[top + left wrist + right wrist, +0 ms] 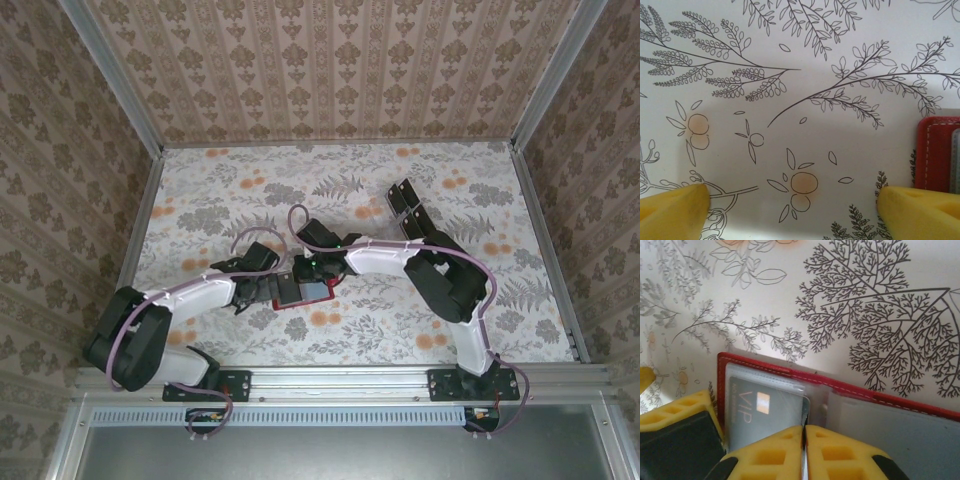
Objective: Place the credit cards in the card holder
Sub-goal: Insert the credit card into the card holder, then close the card holder at the center of the table.
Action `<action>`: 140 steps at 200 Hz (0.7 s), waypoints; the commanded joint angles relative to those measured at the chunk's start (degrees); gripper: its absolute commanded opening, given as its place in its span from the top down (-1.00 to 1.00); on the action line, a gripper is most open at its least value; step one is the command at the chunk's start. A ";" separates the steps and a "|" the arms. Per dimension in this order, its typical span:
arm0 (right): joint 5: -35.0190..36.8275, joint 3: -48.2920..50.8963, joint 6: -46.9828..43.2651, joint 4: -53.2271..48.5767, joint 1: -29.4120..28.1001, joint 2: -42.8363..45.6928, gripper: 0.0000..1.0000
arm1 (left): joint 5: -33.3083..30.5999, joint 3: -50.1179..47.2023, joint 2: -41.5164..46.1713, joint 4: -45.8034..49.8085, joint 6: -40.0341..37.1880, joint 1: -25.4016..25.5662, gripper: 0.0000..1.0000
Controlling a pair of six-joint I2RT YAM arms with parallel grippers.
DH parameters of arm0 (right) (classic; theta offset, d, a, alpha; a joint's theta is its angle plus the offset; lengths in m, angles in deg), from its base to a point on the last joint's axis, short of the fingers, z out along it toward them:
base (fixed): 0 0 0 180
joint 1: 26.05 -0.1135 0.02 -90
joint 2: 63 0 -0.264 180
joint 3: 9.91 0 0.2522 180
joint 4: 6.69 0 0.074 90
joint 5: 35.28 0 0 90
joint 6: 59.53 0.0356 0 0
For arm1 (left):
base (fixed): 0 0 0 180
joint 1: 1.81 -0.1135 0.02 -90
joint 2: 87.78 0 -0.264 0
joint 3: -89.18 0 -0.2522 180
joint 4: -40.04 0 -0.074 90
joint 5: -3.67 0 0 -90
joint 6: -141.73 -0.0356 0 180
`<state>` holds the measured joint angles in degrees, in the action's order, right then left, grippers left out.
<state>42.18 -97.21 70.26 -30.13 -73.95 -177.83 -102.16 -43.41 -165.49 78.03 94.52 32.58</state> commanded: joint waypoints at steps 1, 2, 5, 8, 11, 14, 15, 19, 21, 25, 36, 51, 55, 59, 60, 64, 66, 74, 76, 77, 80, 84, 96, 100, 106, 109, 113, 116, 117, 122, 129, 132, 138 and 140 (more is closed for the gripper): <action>-0.02 2.05 -0.38 -1.10 -0.35 7.52 0.55 | 0.69 0.78 3.59 1.03 -1.05 -0.49 -1.00; 0.15 2.24 -0.44 -1.21 -0.35 7.86 0.54 | 0.71 0.75 3.78 1.19 -1.13 -0.52 -1.00; 0.59 2.59 -0.54 -1.50 -0.33 8.60 0.49 | 0.73 0.81 4.39 1.56 -1.19 -0.55 -1.00; 0.97 3.01 -0.61 -1.82 -0.33 9.37 0.45 | 0.80 0.88 5.06 1.75 -1.13 -0.66 -1.00; 1.52 3.50 -0.79 -2.07 -0.27 10.23 0.40 | 0.85 0.86 5.68 2.00 -1.25 -0.79 -1.00; 2.18 3.98 -0.91 -2.36 -0.29 10.95 0.36 | 0.95 0.88 6.25 2.21 -1.34 -0.92 -1.00; 2.35 4.18 -0.97 -2.50 -0.32 11.16 0.35 | 0.97 0.84 6.47 2.35 -1.32 -1.00 -1.00; 3.20 4.73 -1.21 -3.08 -0.24 12.23 0.30 | 1.23 0.90 7.28 2.59 -1.35 -1.20 -1.00; 3.72 5.01 -1.32 -3.36 -0.19 12.71 0.28 | 1.42 0.89 7.70 2.65 -1.38 -1.35 -1.00; 4.74 5.58 -1.57 -4.06 -0.12 13.64 0.23 | 1.77 0.86 8.52 2.68 -1.52 -1.70 -1.00; 7.74 7.37 -2.18 -6.00 -0.03 16.16 0.12 | 3.46 0.61 10.52 2.18 -2.03 -2.73 -1.00; 11.71 10.11 -3.08 -7.80 0.45 18.93 0.00 | 5.96 0.19 13.07 0.96 -2.71 -3.80 -0.99; 12.69 10.72 -3.30 -8.41 0.54 19.42 -0.02 | 6.64 0.12 13.61 0.42 -2.90 -4.00 -1.00; 13.63 11.33 -3.47 -9.00 0.73 19.86 -0.05 | 7.29 -0.02 14.14 -0.16 -3.08 -4.22 -1.00; 13.83 11.45 -3.48 -9.07 0.80 20.01 -0.06 | 7.39 -0.05 14.24 -0.33 -3.16 -4.23 -1.00; 14.52 12.06 -3.61 -9.46 1.06 20.47 -0.08 | 8.26 -0.22 14.67 -0.90 -3.39 -4.51 -0.99; 14.72 12.46 -3.65 -9.52 1.10 20.64 -0.08 | 8.62 -0.29 14.84 -1.19 -3.45 -4.62 -0.99; 15.74 13.71 -3.75 -9.62 1.54 21.43 -0.10 | 10.30 -0.61 15.49 -2.50 -3.74 -5.00 -1.00; 15.91 14.08 -3.75 -9.59 1.66 21.58 -0.10 | 10.72 -0.74 15.60 -2.78 -3.82 -5.09 -1.00; 16.02 14.24 -3.75 -9.54 1.71 21.67 -0.11 | 10.90 -0.85 15.72 -3.09 -3.88 -5.15 -1.00; 16.24 14.75 -3.70 -9.47 1.96 21.83 -0.11 | 11.63 -0.99 15.81 -3.86 -4.01 -5.33 -1.00; 16.39 15.31 -3.65 -9.27 2.21 22.00 -0.11 | 12.61 -1.44 15.98 -4.85 -4.12 -5.50 -1.00; 16.24 16.75 -3.58 -8.45 2.89 22.17 -0.11 | 15.10 -2.30 15.94 -7.44 -4.05 -6.08 -1.00; 16.07 17.09 -3.50 -7.95 3.02 22.26 -0.10 | 15.51 -2.55 15.85 -8.07 -3.87 -6.24 -1.00; 15.65 17.66 -3.42 -7.07 2.92 22.36 -0.08 | 15.81 -2.84 15.55 -8.59 -3.65 -6.35 -1.00; 15.34 17.85 -3.33 -6.75 2.96 22.40 -0.06 | 15.83 -2.95 15.38 -8.78 -3.47 -6.35 -1.00; 14.88 17.98 -3.29 -6.37 2.91 22.37 -0.05 | 15.84 -3.09 15.13 -8.99 -3.38 -6.35 -0.99; 14.62 17.97 -3.24 -6.28 2.96 22.32 -0.04 | 15.84 -3.21 14.94 -9.13 -3.26 -6.35 -1.00; 14.59 18.02 -3.23 -6.26 2.93 22.30 -0.03 | 15.84 -3.22 14.86 -9.16 -3.25 -6.35 -1.00; 14.40 18.04 -3.16 -6.27 2.91 22.19 -0.02 | 15.84 -3.39 14.45 -9.22 -3.13 -6.38 -1.00; 14.45 18.14 -3.09 -6.24 2.98 21.98 -0.01 | 15.91 -3.46 13.86 -9.33 -3.13 -6.44 -1.00; 14.47 18.28 -3.06 -6.15 2.93 21.93 -0.01 | 15.99 -3.54 13.62 -9.48 -3.07 -6.40 -1.00; 14.56 18.42 -3.05 -6.15 3.00 21.74 -0.01 | 16.34 -3.91 13.26 -10.10 -3.06 -6.44 -1.00; 14.56 18.43 -3.05 -6.15 2.99 21.68 -0.01 | 16.51 -4.07 13.10 -10.35 -3.04 -6.44 -1.00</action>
<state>55.65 -79.16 67.70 -36.16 -70.82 -156.58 -88.57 -46.10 -150.85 70.51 92.00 26.60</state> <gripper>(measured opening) 0.509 0.997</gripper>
